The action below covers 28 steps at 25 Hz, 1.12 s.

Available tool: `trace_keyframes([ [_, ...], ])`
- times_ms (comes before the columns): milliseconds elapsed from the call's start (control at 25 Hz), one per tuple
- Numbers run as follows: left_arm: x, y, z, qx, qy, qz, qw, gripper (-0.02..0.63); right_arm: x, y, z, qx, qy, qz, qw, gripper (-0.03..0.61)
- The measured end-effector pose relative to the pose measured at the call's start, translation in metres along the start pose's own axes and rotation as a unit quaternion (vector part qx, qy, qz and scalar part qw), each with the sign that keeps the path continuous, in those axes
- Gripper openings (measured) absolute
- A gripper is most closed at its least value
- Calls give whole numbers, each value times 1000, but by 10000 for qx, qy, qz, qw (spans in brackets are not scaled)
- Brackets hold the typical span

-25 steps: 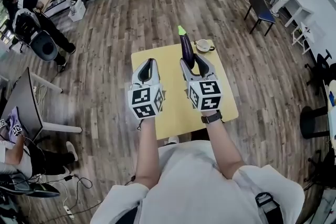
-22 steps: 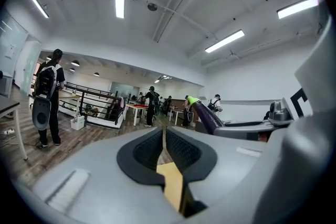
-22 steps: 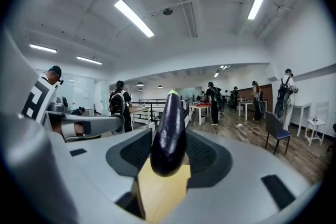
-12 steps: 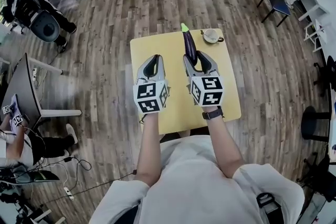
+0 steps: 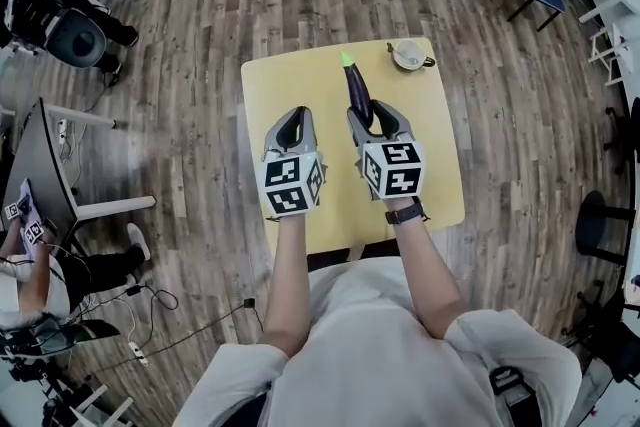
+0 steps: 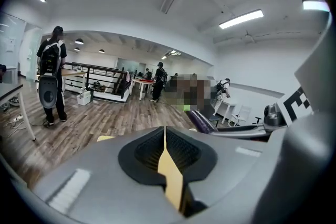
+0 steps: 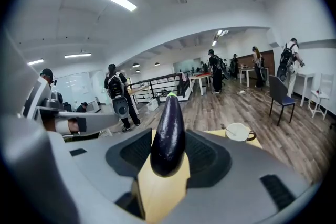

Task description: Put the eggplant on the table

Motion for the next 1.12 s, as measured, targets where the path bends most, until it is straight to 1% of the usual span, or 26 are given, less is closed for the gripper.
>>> trace_keyframes([
  [360, 30, 17, -38, -233, 536, 130, 9982, 10, 45, -13, -39, 163, 565, 15, 9983, 199],
  [520, 47, 23, -49, -331, 699, 172, 9969, 9, 65, -21, -53, 250, 782, 22, 9966, 199],
  [1120, 77, 30, -88, -644, 972, 260, 9928, 9, 104, -38, -108, 326, 1396, 46, 9897, 199],
])
Point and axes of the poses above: the fingertips, and each gripper's own axes: x forward along the fingers, y to its left, z out of its top, the point moved 7 cm from there along -x, backward along the fingers, and after that the axes turned 4 degrees about y, right-handed, at the moved point
